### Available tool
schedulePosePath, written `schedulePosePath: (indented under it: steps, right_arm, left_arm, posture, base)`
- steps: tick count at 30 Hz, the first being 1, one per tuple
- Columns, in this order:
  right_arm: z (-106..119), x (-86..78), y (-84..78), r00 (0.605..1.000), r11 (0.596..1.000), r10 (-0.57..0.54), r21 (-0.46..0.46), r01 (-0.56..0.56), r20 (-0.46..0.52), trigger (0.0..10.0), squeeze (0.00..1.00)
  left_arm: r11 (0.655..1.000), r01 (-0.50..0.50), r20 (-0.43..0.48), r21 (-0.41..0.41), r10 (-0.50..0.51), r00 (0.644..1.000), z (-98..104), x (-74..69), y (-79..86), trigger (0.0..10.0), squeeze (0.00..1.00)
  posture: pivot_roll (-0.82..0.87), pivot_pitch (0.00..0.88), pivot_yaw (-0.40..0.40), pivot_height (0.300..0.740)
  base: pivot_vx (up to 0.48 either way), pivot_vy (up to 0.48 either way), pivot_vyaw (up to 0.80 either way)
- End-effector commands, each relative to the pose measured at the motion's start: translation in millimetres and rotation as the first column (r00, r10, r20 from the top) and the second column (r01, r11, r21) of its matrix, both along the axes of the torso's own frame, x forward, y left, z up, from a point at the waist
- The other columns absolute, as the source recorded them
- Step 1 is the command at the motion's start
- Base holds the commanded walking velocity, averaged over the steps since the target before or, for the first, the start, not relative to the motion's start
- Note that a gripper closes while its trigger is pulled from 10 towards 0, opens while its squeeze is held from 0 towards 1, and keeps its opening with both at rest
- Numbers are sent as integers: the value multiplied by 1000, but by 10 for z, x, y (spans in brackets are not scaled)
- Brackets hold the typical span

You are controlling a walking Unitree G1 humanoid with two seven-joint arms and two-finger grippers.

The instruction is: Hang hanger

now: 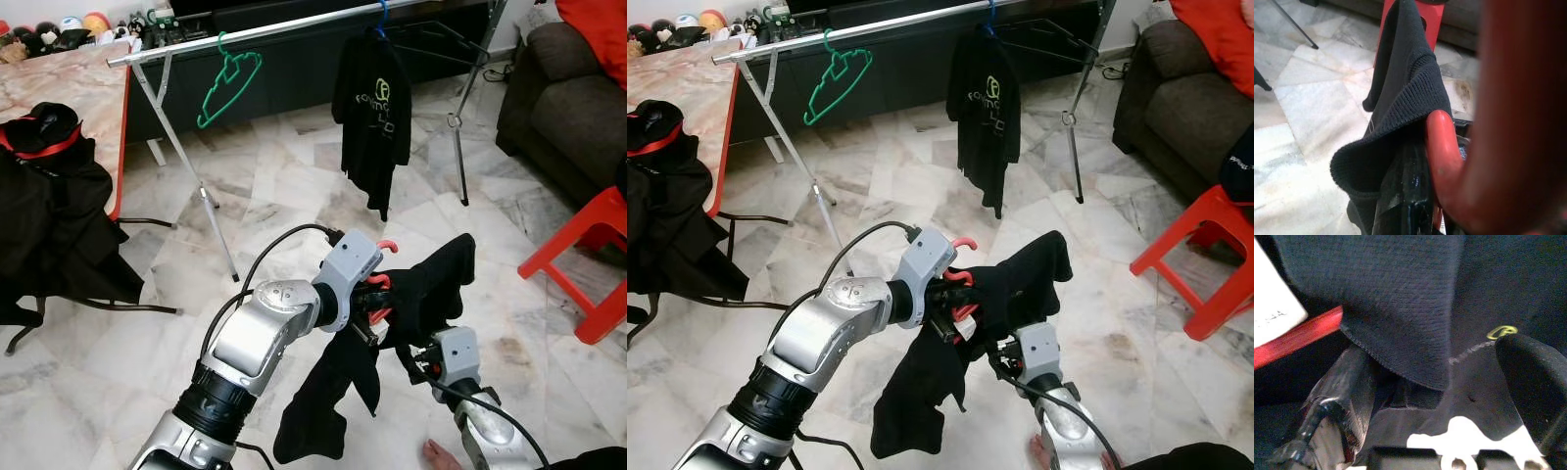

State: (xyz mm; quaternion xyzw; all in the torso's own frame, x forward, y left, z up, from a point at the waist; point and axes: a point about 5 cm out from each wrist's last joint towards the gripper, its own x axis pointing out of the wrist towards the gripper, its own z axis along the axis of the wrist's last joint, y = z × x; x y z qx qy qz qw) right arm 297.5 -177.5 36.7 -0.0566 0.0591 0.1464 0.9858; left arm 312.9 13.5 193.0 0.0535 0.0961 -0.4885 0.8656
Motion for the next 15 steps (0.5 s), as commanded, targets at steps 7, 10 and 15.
schedulePosePath:
  steps: [7, 10, 15]
  right_arm:
    - [-14, 31, 61, 1000, 1000, 9, 30, -9, -24, 1725, 0]
    - [-5, 44, 70, 1000, 999, 11, 33, -10, -22, 0, 0]
    - [25, 68, 84, 1000, 999, 18, 35, -17, -9, 0, 0]
  left_arm:
    - [997, 66, 42, -35, -64, 997, 157, -86, -81, 10000, 0]
    - [997, 64, 40, -35, -62, 997, 159, -86, -70, 10000, 0]
    - [998, 50, 35, -26, -49, 998, 146, -71, -34, 10000, 0]
  posture:
    - [18, 169, 44, 740]
    - [18, 169, 44, 740]
    - [27, 174, 43, 740]
  base:
    - [0, 0, 0]
    - [0, 0, 0]
    - [0, 0, 0]
